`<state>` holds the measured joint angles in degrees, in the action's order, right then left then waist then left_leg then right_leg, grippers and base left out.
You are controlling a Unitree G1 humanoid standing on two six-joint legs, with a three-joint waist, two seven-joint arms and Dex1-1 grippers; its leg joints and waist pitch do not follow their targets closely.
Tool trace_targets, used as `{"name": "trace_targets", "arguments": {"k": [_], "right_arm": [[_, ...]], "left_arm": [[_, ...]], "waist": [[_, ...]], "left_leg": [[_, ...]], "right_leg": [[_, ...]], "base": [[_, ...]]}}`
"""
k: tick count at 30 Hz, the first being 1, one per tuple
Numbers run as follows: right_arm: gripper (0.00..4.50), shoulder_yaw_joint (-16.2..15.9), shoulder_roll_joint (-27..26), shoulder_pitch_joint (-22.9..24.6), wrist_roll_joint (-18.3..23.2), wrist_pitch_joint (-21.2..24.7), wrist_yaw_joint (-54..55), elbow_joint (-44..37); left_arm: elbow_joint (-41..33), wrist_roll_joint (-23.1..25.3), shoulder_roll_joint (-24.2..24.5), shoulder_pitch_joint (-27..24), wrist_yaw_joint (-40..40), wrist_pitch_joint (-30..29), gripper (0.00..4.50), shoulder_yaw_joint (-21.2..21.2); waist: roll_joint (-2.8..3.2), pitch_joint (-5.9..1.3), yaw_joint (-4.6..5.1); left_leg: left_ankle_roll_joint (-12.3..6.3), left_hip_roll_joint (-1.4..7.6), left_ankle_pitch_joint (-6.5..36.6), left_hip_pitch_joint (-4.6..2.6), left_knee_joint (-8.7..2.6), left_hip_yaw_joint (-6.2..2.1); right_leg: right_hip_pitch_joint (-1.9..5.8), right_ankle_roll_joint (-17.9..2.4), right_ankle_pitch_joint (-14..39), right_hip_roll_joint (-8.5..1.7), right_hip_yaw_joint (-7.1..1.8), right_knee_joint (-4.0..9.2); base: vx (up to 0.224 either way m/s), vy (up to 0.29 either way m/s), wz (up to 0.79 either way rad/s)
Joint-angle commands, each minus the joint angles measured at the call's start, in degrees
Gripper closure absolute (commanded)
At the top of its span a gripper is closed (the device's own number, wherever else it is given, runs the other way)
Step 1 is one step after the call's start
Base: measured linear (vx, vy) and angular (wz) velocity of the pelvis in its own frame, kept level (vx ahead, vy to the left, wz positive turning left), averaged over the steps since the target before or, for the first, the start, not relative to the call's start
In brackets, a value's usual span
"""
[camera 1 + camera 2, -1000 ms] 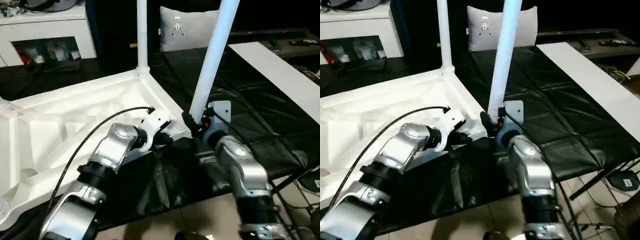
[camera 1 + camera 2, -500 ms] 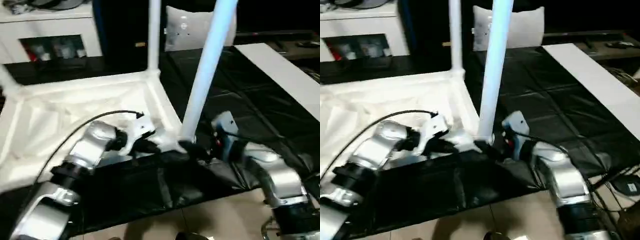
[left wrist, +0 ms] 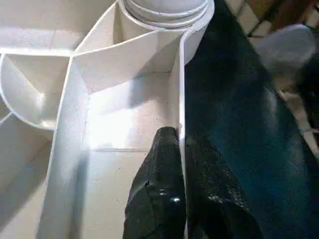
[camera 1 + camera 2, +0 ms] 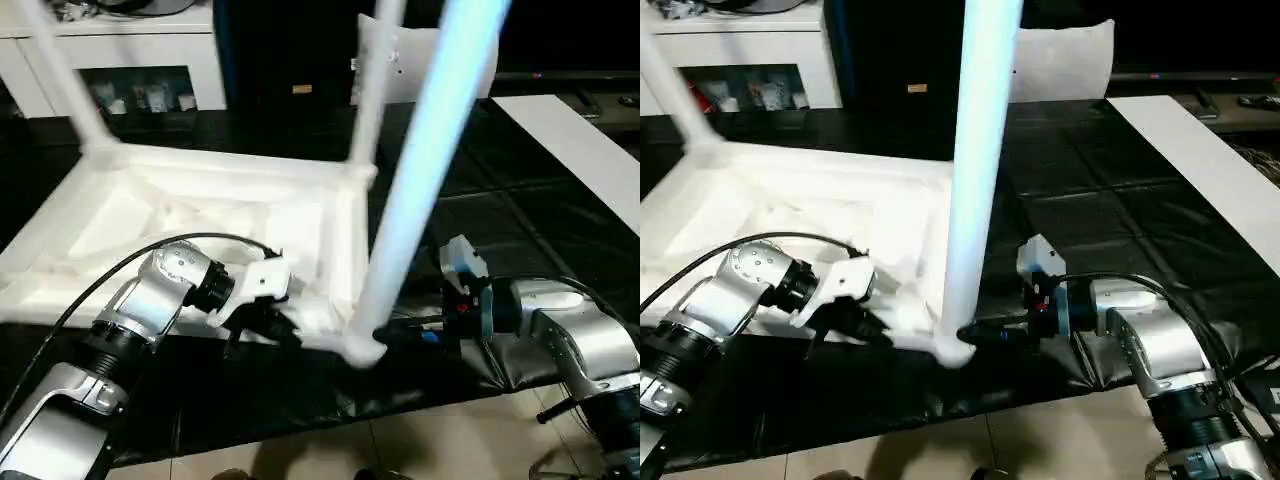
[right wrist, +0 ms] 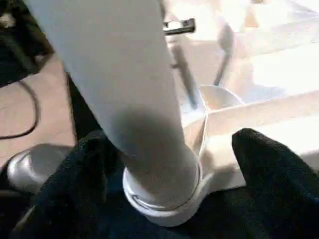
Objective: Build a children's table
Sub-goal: Rotate leg to tighten
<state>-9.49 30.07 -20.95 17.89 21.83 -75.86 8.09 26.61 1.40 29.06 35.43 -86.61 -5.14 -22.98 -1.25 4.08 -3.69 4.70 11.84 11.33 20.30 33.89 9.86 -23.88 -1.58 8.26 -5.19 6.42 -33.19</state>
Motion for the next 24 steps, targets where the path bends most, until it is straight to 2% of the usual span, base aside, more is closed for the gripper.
{"name": "trace_targets", "arguments": {"k": [1,3,7,12,13,16,17,19,23,24], "right_arm": [[0.80,-0.80,0.82,-1.33,0.54,-0.58,-1.92,0.77],[1.13,-1.09,0.87,-1.42,0.60,-0.60,-2.42,0.81],[1.32,-2.52,0.44,-1.78,0.47,-1.20,-3.82,1.07],[1.71,-3.01,0.03,-1.93,0.46,-1.16,-4.62,1.38],[1.97,-3.11,0.01,-1.87,0.53,-1.04,-4.84,1.28],[2.05,-3.27,-0.05,-1.81,0.63,-0.89,-5.05,1.19],[2.07,-3.21,-0.09,-1.78,0.96,-0.40,-5.00,1.06],[2.42,-3.07,-0.16,-1.65,1.77,0.91,-5.01,0.63],[2.53,-1.88,-1.12,-0.39,3.72,4.26,-3.22,-1.82],[2.56,-1.25,-1.88,0.38,4.50,5.64,-1.65,-3.12]], "left_arm": [[-1.68,-0.68,-0.41,1.25,-3.86,1.73,4.50,-2.20],[-1.56,-0.67,-0.47,1.32,-4.08,1.94,4.50,-2.28],[-0.15,0.29,-0.82,2.04,-3.87,3.54,4.50,-2.49],[0.35,0.14,-0.98,2.35,-3.66,4.00,4.50,-2.58],[0.31,0.11,-0.99,2.33,-3.61,3.98,4.50,-2.57],[0.49,0.03,-1.05,2.35,-3.47,3.97,4.50,-2.42],[0.73,0.08,-1.08,2.37,-3.42,4.06,4.50,-2.29],[1.00,0.09,-1.17,2.37,-3.24,3.84,4.50,-2.05],[0.49,-0.72,-1.89,2.06,-1.72,0.75,4.50,-1.10],[0.14,-1.05,-2.54,1.98,-0.40,-1.27,4.50,-0.55]], "waist": [[-0.16,-4.05,0.27],[-0.35,-4.06,0.32],[-0.48,-4.09,0.34],[-0.44,-4.11,0.28],[-0.43,-4.13,0.23],[-0.45,-4.17,0.24],[-0.42,-4.16,0.21],[-0.40,-4.16,0.23],[-0.31,-4.01,0.19],[-0.34,-3.89,0.32]], "left_leg": [[-4.23,1.69,7.91,-0.21,-3.84,0.20],[-4.00,1.64,7.95,-0.11,-3.84,0.19],[-3.78,1.54,8.05,-0.11,-3.80,0.22],[-3.82,1.57,7.83,-0.12,-3.78,0.21],[-3.84,1.58,7.79,-0.14,-3.78,0.20],[-3.89,1.56,7.35,-0.07,-3.75,0.19],[-3.90,1.57,7.39,-0.09,-3.75,0.19],[-3.88,1.58,7.59,-0.17,-3.77,0.20],[-3.63,1.61,7.92,-0.22,-3.84,0.23],[-3.25,1.53,8.90,-0.21,-3.87,0.22]], "right_leg": [[3.70,-11.75,15.59,-3.21,-3.35,3.13],[3.76,-11.58,15.90,-3.18,-3.37,3.09],[3.77,-10.84,17.29,-3.15,-3.37,3.27],[3.76,-11.17,16.36,-3.10,-3.35,3.13],[3.78,-11.15,16.43,-3.13,-3.35,3.13],[3.84,-11.23,16.03,-3.10,-3.35,3.05],[3.81,-11.24,16.05,-3.10,-3.34,3.06],[3.80,-11.26,16.28,-3.06,-3.32,3.11],[3.76,-11.23,16.74,-3.04,-3.36,3.20],[3.73,-10.65,18.61,-3.07,-3.34,3.42]], "base": [[0.000,0.000,0.00],[0.000,0.000,0.00],[0.000,0.000,0.00],[0.000,0.000,0.00],[0.000,0.000,0.00],[0.000,0.000,0.00],[0.000,0.000,0.00],[0.000,0.000,0.00],[0.000,0.000,0.00],[0.000,0.000,0.00]]}}
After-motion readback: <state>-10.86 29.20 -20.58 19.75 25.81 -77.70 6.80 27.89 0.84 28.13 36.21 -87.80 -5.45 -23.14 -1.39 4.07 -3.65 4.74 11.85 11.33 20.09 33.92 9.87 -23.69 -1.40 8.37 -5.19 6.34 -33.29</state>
